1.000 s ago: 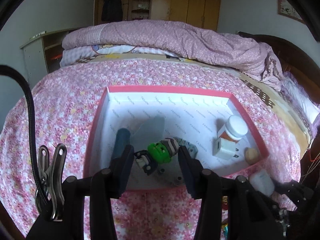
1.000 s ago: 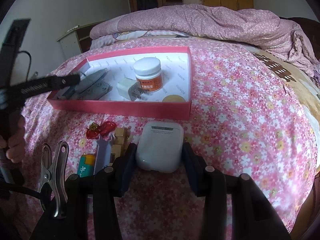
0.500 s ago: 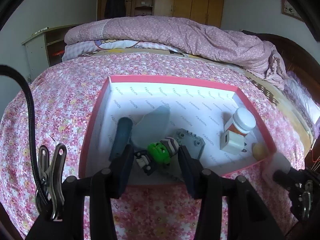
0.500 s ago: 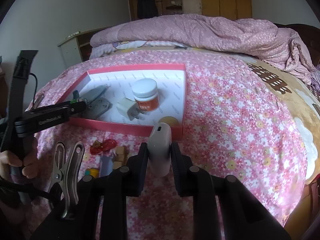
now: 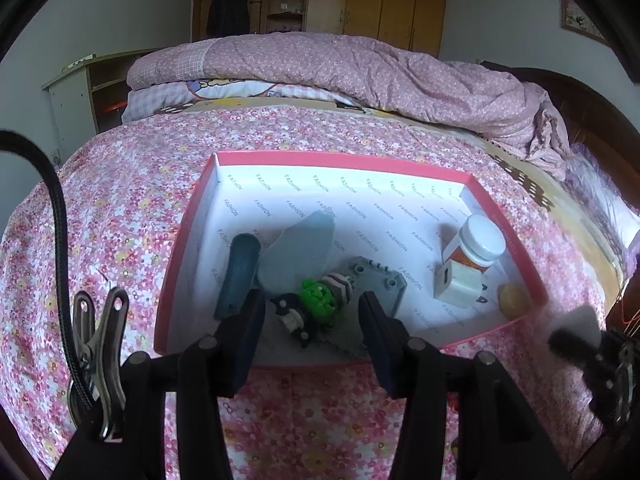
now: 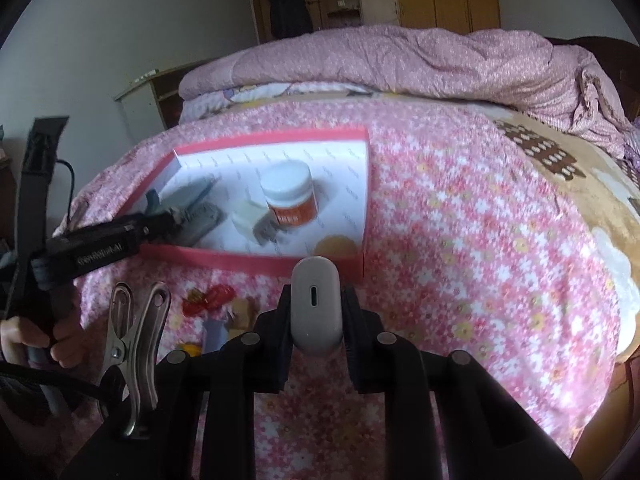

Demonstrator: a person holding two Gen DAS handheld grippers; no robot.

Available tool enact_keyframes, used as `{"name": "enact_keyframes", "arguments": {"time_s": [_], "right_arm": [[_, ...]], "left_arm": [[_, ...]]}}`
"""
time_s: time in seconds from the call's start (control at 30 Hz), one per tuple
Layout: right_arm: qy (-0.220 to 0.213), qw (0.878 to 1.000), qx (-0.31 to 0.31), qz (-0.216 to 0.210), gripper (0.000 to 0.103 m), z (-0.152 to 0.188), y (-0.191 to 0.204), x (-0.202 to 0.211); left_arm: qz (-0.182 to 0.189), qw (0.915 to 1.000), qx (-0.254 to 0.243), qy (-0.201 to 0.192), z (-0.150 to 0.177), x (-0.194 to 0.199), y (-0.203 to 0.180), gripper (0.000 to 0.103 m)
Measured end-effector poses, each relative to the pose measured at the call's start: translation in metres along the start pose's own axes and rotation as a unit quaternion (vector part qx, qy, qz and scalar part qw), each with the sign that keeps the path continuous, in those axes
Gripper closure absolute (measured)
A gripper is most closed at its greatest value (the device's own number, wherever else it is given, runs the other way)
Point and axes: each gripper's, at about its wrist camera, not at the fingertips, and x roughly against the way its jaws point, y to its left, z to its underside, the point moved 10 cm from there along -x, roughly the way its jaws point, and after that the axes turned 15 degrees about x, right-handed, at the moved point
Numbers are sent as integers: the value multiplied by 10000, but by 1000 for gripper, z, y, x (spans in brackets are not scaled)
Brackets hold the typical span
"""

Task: Organize rigid objects
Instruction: 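Place the figurine and white earbud case into the tray and open both grippers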

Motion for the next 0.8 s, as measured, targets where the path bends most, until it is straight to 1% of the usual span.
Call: {"name": "enact_keyframes", "arguments": {"time_s": [0.2,0.37,0.57,0.67,0.7,0.8], "right_arm": [[-107,9999,25,-75,80,-27,-2,-5],[-74,9992,-55,-384,80,-44,2,-25],[57,9981,-153,-591,80,-50,5,-49],[51,9982,-211,-564,80,-50,2,-53],[51,9983,-209,-536,79,-50,0,-53],[4,9987,-212,-465,72,-50,-3,-51]], "left_arm": [[35,9998,-105,-136,-1,13,-4,52],[106,9998,-138,-133,3,21,-7,51],[209,9996,-146,-81,8,24,-12,51],[228,9996,-166,-46,9,23,-13,51],[234,9996,-157,-30,10,22,-13,51],[236,9997,-110,16,12,21,-12,51]]}}
